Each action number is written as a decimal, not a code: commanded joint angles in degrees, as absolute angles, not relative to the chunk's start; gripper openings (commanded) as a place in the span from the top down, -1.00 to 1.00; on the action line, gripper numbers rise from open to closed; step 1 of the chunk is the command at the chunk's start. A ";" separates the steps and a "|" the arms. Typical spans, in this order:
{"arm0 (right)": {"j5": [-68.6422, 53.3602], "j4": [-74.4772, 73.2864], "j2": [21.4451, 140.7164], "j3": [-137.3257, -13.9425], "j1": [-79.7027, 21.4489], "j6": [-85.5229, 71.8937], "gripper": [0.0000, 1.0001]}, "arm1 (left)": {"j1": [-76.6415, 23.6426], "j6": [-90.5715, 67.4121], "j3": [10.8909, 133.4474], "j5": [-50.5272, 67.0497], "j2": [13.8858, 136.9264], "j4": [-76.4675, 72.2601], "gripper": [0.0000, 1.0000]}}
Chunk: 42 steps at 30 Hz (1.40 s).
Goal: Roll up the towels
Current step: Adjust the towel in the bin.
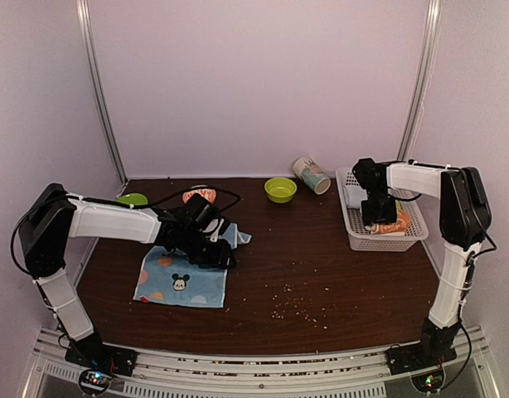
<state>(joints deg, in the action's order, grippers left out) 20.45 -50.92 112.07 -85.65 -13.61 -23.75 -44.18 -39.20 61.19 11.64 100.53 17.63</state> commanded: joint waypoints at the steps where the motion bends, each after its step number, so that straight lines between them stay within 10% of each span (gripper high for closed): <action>1: 22.06 -49.59 113.09 -88.33 -12.45 -26.28 -0.12 | -43.66 -38.05 62.32 12.27 101.34 16.72 0.23; 23: 7.52 -48.45 100.54 -86.35 -11.60 -25.24 -0.75 | -43.59 -37.71 62.32 12.70 101.71 16.70 0.23; 33: 4.39 -39.20 98.66 -80.03 -6.34 -30.39 0.04 | -43.59 -38.15 61.20 11.15 99.32 16.70 0.24; 42: 1.35 -37.07 105.59 -79.69 -6.15 -31.30 0.22 | -42.90 -37.90 59.74 6.96 93.63 18.79 0.24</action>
